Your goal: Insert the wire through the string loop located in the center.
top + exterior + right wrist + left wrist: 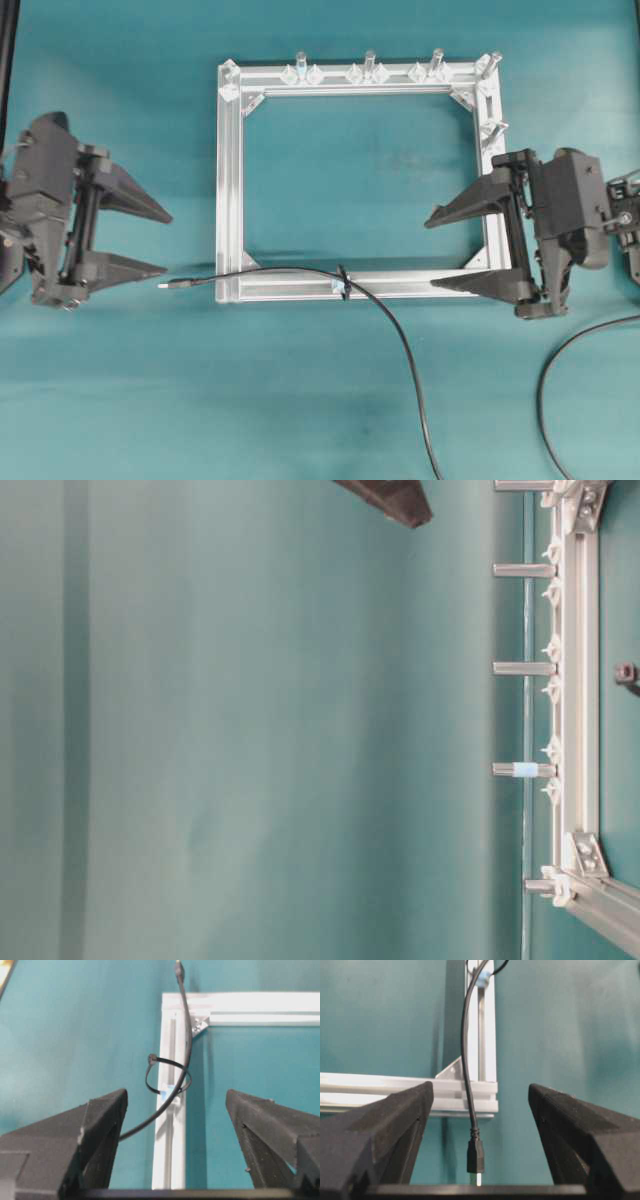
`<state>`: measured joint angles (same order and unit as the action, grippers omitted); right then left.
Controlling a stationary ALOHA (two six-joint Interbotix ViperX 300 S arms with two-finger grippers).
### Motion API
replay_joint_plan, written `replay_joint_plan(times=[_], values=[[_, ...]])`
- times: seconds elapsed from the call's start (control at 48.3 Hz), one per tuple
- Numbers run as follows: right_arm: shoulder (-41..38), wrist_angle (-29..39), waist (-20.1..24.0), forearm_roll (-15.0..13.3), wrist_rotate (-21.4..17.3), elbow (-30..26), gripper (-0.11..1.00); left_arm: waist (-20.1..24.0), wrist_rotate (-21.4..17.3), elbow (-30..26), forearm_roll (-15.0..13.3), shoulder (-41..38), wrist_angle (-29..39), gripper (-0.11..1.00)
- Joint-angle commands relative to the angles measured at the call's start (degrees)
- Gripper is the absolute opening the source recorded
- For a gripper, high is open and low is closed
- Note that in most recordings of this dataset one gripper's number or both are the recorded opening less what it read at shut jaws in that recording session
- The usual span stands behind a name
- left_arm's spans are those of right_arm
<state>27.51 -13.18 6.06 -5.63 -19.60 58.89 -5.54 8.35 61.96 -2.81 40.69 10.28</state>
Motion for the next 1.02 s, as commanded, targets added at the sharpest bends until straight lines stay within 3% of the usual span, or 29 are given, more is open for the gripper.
replay_joint_plan(times=[0.0, 0.373, 0.995], values=[[0.8, -2.7, -0.1, -0.1, 0.1, 0.4, 0.81, 0.3, -0.4, 0.3, 0.1, 2.5, -0.6, 0.78], [5.4, -6.6, -0.1, 0.0, 0.1, 4.7, 0.81, 0.3, -0.4, 3.2, 0.1, 11.2, -0.6, 0.76], [5.9, -6.4, -0.1, 0.0, 0.1, 5.2, 0.81, 0.3, -0.4, 4.0, 0.1, 11.4, -0.8, 0.76]])
